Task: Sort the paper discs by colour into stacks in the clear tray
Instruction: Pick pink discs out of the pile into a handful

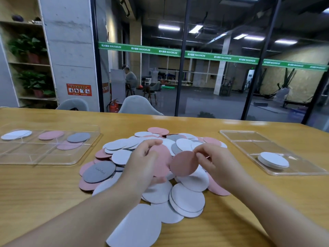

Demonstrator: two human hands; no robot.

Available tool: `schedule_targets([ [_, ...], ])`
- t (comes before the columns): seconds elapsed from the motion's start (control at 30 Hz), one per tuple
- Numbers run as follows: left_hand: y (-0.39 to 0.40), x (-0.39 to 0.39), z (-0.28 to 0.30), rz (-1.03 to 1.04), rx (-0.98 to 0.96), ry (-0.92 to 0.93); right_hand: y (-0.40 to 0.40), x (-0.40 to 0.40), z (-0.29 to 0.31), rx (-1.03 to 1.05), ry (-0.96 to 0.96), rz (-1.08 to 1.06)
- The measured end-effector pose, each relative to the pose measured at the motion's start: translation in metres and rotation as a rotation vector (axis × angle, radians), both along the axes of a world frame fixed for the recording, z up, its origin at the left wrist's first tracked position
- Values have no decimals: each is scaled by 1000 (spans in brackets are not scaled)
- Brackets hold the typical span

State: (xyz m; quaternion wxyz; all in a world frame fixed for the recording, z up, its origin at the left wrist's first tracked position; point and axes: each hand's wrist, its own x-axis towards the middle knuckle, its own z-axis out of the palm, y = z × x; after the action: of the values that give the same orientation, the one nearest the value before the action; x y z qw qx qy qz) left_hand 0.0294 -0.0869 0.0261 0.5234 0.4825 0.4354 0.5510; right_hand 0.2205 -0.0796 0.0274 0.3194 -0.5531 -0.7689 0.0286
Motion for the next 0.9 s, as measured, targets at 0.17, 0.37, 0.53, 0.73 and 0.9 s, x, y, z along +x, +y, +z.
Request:
schedule_targets([
  [0.17, -2, 7, -15, -98, 111, 127, 2, 2, -3, -90, 194, 15],
  [0.37, 1, 7, -25, -115, 185, 152, -2, -10, -5, -93, 287, 101],
  [0.53, 2, 5, -26, -63, 263, 215, -6, 10, 16, -97, 225, 93],
  [0.73, 4, -5, -29, -94, 209, 187, -3, 49, 19, -482, -262, -189],
  [0.9, 7, -10, -31, -157, 250, 248, -5, 47, 17, -650, -387, -224],
])
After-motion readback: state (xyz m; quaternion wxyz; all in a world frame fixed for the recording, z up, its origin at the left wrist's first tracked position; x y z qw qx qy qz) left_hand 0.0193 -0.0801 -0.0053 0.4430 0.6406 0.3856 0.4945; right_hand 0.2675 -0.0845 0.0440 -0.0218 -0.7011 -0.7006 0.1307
